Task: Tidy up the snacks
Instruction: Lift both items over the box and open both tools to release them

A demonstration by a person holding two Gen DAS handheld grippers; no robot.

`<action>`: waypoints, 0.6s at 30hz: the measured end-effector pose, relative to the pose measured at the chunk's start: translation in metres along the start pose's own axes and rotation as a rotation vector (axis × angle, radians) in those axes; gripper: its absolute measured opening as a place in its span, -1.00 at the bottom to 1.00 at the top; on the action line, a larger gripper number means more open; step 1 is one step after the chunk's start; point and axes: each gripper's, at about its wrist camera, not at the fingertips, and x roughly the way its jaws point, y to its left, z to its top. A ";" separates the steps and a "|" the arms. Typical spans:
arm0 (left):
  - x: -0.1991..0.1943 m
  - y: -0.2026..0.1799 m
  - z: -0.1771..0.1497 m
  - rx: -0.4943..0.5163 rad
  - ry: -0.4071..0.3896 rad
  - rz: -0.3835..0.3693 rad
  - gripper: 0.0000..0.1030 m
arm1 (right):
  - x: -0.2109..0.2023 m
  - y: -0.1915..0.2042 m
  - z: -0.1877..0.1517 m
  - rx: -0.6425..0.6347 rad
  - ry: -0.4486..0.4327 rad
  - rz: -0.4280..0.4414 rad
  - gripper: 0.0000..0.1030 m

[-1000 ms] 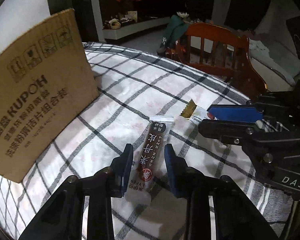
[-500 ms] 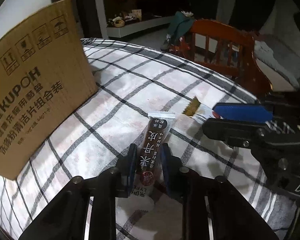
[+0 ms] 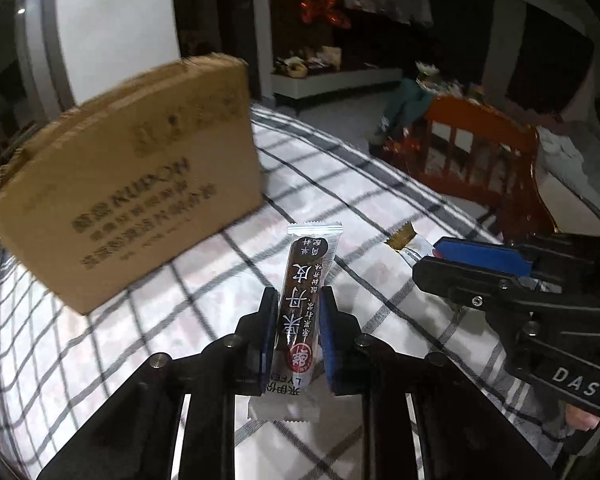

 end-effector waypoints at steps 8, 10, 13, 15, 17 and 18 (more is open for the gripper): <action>-0.046 0.022 0.005 -0.119 -0.074 0.041 -0.60 | -0.019 0.022 0.016 -0.054 -0.057 0.043 -0.60; -0.057 0.027 0.008 -0.127 -0.097 0.062 -0.60 | -0.023 0.027 0.022 -0.063 -0.071 0.058 -0.61; -0.074 0.033 0.015 -0.122 -0.135 0.091 -0.60 | -0.029 0.034 0.032 -0.070 -0.088 0.092 -0.61; -0.083 0.037 0.020 -0.125 -0.153 0.110 -0.60 | -0.032 0.039 0.042 -0.088 -0.108 0.099 -0.61; -0.092 0.044 0.026 -0.132 -0.175 0.128 -0.60 | -0.035 0.044 0.051 -0.098 -0.126 0.110 -0.61; -0.095 0.046 0.028 -0.135 -0.187 0.137 -0.60 | -0.037 0.048 0.056 -0.107 -0.138 0.114 -0.61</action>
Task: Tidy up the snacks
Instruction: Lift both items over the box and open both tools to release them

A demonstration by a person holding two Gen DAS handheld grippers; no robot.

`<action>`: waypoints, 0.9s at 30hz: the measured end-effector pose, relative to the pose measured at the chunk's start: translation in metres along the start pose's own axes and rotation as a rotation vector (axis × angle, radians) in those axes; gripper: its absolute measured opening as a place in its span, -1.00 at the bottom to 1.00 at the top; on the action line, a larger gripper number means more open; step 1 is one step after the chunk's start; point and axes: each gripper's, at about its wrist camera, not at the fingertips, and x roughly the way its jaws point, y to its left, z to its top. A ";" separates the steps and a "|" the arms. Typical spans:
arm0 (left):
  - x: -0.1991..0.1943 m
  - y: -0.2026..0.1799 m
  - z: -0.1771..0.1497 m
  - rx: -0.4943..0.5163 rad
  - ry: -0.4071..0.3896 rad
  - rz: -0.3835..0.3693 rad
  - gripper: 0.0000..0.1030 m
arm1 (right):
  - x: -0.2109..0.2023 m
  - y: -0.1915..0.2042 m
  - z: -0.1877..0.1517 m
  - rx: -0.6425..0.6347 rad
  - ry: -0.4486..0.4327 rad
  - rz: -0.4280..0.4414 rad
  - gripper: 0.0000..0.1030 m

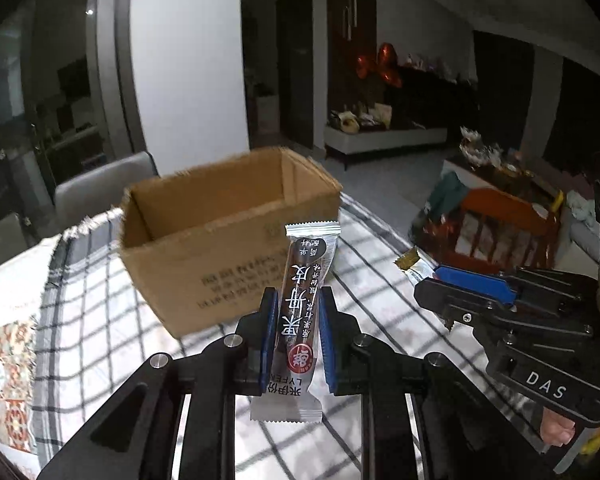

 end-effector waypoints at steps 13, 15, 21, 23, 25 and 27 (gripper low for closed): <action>-0.013 0.043 0.043 -0.033 -0.093 0.084 -0.60 | 0.018 0.020 0.067 -0.099 -0.083 0.037 -0.61; -0.009 0.047 0.050 -0.019 -0.100 0.093 -0.60 | 0.024 0.020 0.073 -0.114 -0.086 0.034 -0.61; 0.011 0.066 0.067 -0.020 -0.119 0.057 -0.60 | 0.044 0.024 0.096 -0.171 -0.097 0.029 -0.61; 0.021 0.070 0.072 -0.020 -0.113 0.062 -0.60 | 0.052 0.024 0.105 -0.188 -0.104 0.024 -0.61; 0.032 0.075 0.077 -0.025 -0.104 0.065 -0.60 | 0.057 0.025 0.112 -0.199 -0.109 0.012 -0.61; 0.041 0.079 0.082 -0.025 -0.109 0.082 -0.60 | 0.062 0.027 0.118 -0.209 -0.115 0.006 -0.61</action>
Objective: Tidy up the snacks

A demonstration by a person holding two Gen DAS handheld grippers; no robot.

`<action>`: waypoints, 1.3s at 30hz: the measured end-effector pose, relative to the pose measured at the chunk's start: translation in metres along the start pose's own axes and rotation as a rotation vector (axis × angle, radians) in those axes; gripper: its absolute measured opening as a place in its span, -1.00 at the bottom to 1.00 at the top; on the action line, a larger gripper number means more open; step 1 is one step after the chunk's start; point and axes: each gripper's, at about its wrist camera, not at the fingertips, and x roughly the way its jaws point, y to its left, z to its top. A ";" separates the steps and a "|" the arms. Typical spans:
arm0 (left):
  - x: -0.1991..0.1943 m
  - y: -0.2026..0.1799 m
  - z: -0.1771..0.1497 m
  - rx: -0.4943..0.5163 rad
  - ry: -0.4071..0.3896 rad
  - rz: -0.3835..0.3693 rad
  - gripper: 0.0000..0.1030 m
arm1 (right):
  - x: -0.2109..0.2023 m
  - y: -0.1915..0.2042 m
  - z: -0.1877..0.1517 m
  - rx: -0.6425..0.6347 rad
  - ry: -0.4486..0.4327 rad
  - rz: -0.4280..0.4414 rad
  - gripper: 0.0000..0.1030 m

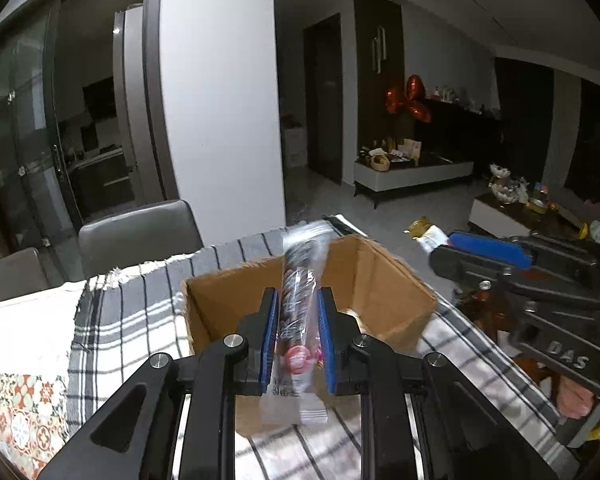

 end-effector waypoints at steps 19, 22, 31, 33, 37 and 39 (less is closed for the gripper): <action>-0.017 0.002 -0.008 -0.073 -0.004 0.173 0.01 | 0.008 -0.018 -0.006 0.062 0.006 -0.056 -0.15; -0.037 -0.003 -0.016 -0.095 -0.022 0.177 0.16 | -0.008 -0.016 -0.015 0.078 0.010 -0.057 -0.15; -0.102 -0.021 -0.042 -0.101 -0.070 0.232 0.65 | -0.064 0.007 -0.044 0.061 -0.008 -0.077 0.08; -0.115 -0.025 -0.049 -0.108 -0.084 0.248 0.71 | -0.078 0.013 -0.050 0.048 -0.021 -0.098 0.13; -0.139 -0.035 -0.064 -0.103 -0.093 0.283 0.85 | -0.110 0.024 -0.065 0.039 -0.024 -0.123 0.33; -0.151 -0.043 -0.075 -0.083 -0.102 0.314 0.93 | -0.122 0.027 -0.071 0.040 -0.028 -0.125 0.33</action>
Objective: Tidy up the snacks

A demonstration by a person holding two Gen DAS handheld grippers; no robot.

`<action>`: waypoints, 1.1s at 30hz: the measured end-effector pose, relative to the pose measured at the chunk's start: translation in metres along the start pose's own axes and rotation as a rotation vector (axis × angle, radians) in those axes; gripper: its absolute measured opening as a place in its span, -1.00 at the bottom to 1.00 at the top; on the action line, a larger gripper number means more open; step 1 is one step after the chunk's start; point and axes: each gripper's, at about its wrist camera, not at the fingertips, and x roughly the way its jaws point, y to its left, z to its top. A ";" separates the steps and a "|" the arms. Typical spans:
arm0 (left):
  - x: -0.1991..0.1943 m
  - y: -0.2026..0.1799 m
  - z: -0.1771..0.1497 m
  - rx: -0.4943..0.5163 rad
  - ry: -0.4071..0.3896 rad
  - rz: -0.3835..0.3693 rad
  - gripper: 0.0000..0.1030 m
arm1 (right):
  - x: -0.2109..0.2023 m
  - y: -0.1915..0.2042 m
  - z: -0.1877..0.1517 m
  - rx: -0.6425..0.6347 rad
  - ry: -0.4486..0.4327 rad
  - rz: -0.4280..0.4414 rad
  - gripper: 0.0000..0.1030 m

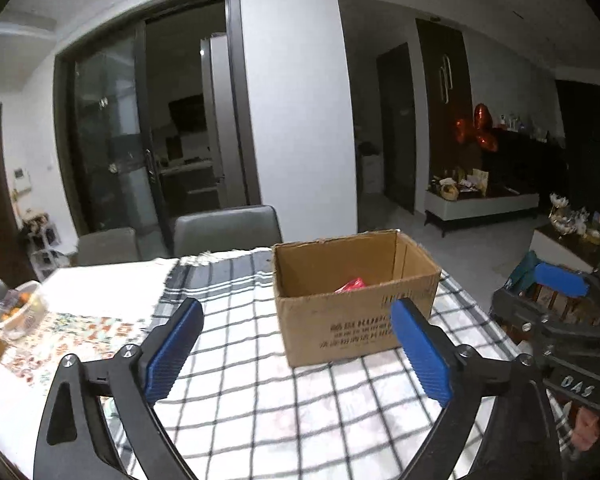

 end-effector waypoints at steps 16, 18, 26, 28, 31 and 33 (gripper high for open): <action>-0.078 -0.014 -0.046 -0.019 0.028 -0.029 1.00 | -0.087 0.003 -0.045 0.028 0.001 -0.001 0.50; -0.082 -0.015 -0.048 -0.014 0.028 -0.026 1.00 | -0.095 0.004 -0.047 0.020 -0.006 -0.009 0.50; -0.097 -0.021 -0.060 -0.008 0.039 -0.036 1.00 | -0.112 0.003 -0.056 0.009 -0.023 -0.023 0.50; -0.100 -0.021 -0.062 -0.011 0.039 -0.038 1.00 | -0.112 0.001 -0.059 0.017 -0.017 -0.015 0.50; -0.101 -0.022 -0.065 -0.027 0.047 -0.054 1.00 | -0.111 -0.001 -0.060 0.023 -0.008 -0.001 0.50; -0.101 -0.022 -0.065 -0.032 0.047 -0.054 1.00 | -0.112 0.000 -0.061 0.026 -0.008 -0.001 0.50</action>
